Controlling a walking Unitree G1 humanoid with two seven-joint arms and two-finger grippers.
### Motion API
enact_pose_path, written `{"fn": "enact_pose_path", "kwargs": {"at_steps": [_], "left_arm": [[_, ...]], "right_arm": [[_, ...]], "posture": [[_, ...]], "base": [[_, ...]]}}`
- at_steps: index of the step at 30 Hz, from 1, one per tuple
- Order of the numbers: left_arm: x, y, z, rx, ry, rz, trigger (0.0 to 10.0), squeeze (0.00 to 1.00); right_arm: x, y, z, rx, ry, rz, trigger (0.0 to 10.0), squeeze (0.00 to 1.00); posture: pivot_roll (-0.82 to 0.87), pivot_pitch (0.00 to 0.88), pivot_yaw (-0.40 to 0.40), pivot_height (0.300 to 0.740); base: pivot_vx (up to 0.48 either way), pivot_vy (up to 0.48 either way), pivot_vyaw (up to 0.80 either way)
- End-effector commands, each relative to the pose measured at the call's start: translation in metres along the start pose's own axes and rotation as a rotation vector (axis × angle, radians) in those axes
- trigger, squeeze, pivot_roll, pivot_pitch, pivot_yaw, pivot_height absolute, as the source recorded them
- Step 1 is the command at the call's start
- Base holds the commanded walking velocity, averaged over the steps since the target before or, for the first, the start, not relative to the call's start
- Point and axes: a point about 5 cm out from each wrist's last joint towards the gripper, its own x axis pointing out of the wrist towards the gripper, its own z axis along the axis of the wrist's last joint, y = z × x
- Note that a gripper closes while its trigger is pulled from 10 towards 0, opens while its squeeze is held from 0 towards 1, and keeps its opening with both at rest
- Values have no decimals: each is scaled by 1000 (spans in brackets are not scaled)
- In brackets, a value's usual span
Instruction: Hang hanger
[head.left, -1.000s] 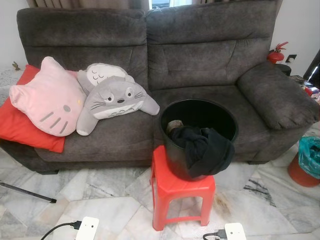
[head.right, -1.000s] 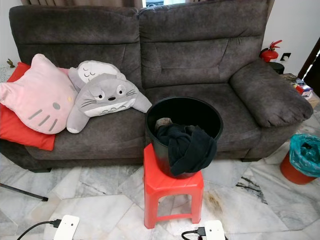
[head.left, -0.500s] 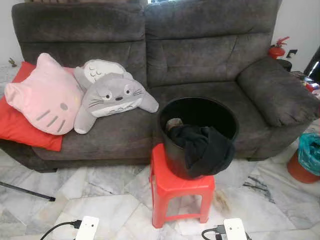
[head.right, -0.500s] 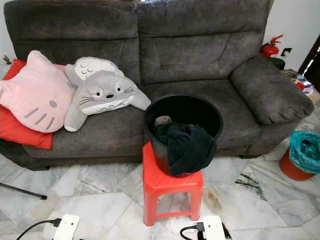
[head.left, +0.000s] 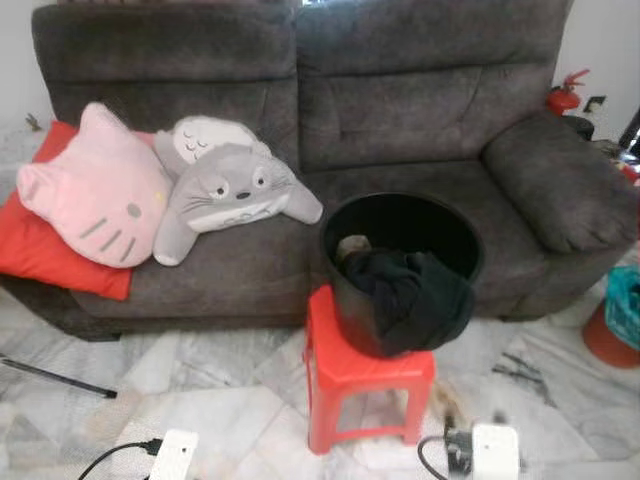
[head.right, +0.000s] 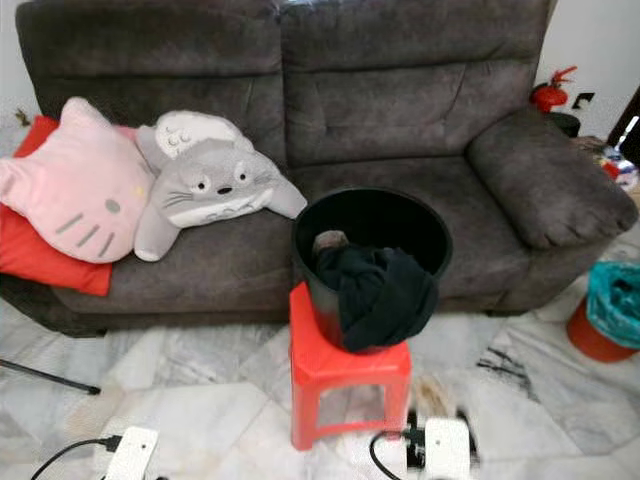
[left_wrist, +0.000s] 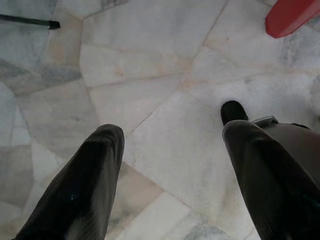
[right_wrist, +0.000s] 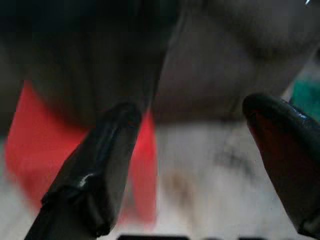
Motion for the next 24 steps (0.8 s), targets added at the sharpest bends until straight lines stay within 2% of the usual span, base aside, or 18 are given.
{"fn": "enact_pose_path", "kwargs": {"at_steps": [1,5,8,12,13,14,15,18,23,24], "left_arm": [[0,1,-3,20,15,6,10000,0],[-1,0,-5,20,18,4,10000,0],[-1,1,-7,21,22,5,10000,0],[-1,3,-9,25,27,10,10000,0],[-1,4,-9,29,27,11,10000,0],[-1,4,-9,29,27,11,10000,0],[-1,5,-8,33,26,13,10000,0],[-1,6,-7,38,23,15,10000,0],[0,5,-1,38,11,14,10000,0],[0,4,0,37,8,13,10000,0]], "right_arm": [[2,-4,2,-13,-8,-16,10000,0],[2,-5,5,-40,-32,-28,10000,0],[-4,-3,12,-57,-58,-30,10000,0],[-10,-5,42,-78,-135,-38,10000,0],[-8,-6,52,-74,-169,-37,10000,0],[-8,-6,52,-74,-169,-37,10000,0],[-5,-7,66,-71,-219,-33,10000,0],[2,-8,88,-60,-281,-17,10000,0],[17,5,115,18,-302,88,10000,0],[23,9,117,47,-260,106,10000,0]], "posture": [[-132,0,37,740],[-130,0,36,740],[-129,0,36,740],[-133,0,41,740],[-134,0,43,740],[-134,0,43,740],[-135,0,44,740],[-139,0,47,740],[-144,0,50,740],[-147,0,53,740]], "base": [[0,0,0],[0,0,0],[0,0,0],[0,0,0],[0,0,0],[0,0,0],[0,0,0],[0,0,0],[0,0,0],[0,0,0]]}}
